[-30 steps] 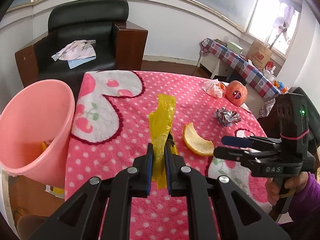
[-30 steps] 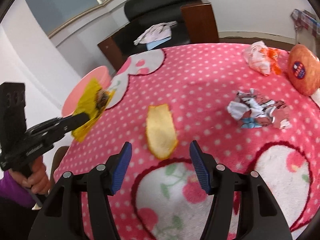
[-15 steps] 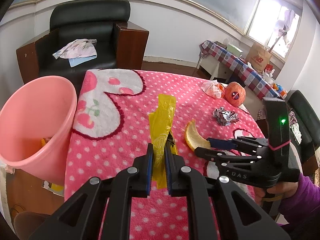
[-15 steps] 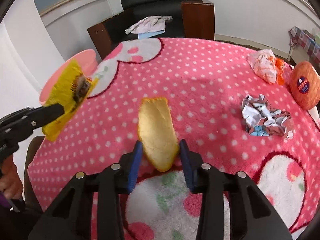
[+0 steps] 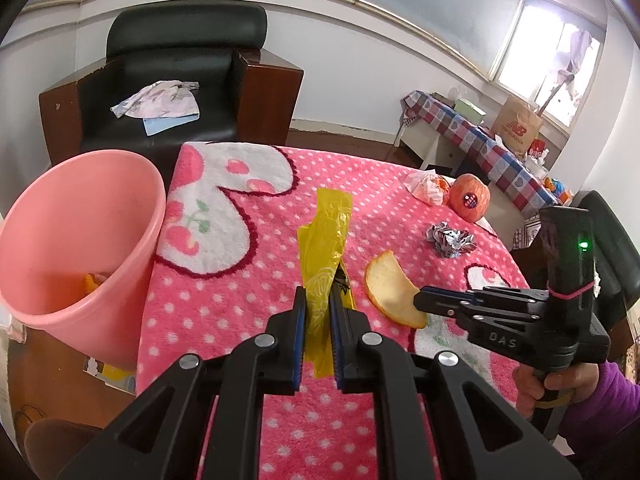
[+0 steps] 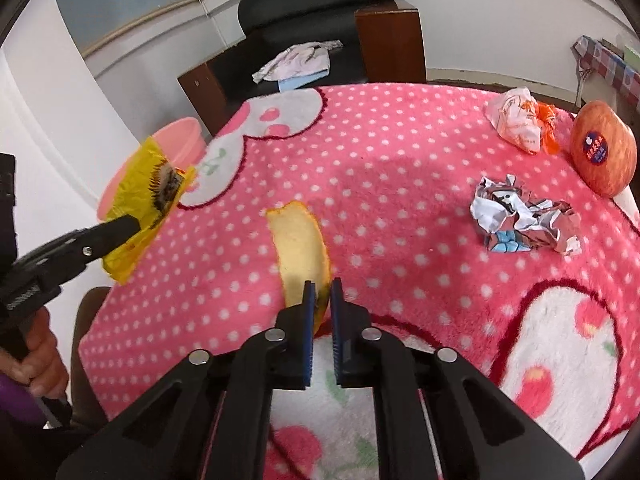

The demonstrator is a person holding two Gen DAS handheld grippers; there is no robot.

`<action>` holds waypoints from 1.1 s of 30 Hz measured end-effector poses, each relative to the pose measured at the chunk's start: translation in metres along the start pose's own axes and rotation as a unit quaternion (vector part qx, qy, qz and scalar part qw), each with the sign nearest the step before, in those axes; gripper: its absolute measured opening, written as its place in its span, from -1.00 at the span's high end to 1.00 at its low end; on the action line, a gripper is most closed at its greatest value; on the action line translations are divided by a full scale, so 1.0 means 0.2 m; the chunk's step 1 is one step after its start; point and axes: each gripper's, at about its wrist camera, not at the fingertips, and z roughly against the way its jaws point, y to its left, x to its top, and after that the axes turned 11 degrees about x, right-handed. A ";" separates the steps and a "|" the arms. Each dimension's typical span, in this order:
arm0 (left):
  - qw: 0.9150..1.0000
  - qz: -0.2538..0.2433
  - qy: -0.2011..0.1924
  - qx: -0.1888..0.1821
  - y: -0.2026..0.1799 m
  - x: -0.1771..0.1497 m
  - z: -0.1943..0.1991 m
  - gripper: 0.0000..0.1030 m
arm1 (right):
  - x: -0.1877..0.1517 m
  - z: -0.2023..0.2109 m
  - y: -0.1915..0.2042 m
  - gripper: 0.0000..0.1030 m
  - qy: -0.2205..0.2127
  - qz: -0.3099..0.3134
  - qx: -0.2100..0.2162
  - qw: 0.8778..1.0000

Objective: Collect trash
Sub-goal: 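Carry the yellow bag and pale peel over the pink bin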

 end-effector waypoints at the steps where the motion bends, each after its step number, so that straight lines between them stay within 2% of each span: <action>1: 1.000 0.001 0.000 0.000 0.00 0.00 0.00 0.80 | 0.00 0.02 0.02 0.89 -0.006 0.003 0.002 1.000; 9: 1.000 0.014 -0.005 -0.004 0.05 -0.01 0.02 0.80 | 0.02 0.12 0.11 0.90 -0.042 0.012 0.010 0.999; 12: 1.000 0.016 -0.007 -0.005 0.06 -0.01 0.02 0.80 | 0.02 0.15 0.13 0.90 -0.039 -0.001 0.034 0.999; 20: 1.000 0.027 0.001 -0.008 0.11 -0.03 0.00 0.80 | -0.09 0.04 0.18 0.89 0.012 -0.003 0.047 0.999; 33: 0.999 0.036 0.002 -0.014 0.14 -0.05 -0.02 0.80 | -0.12 -0.04 0.25 0.86 0.046 -0.008 0.090 0.995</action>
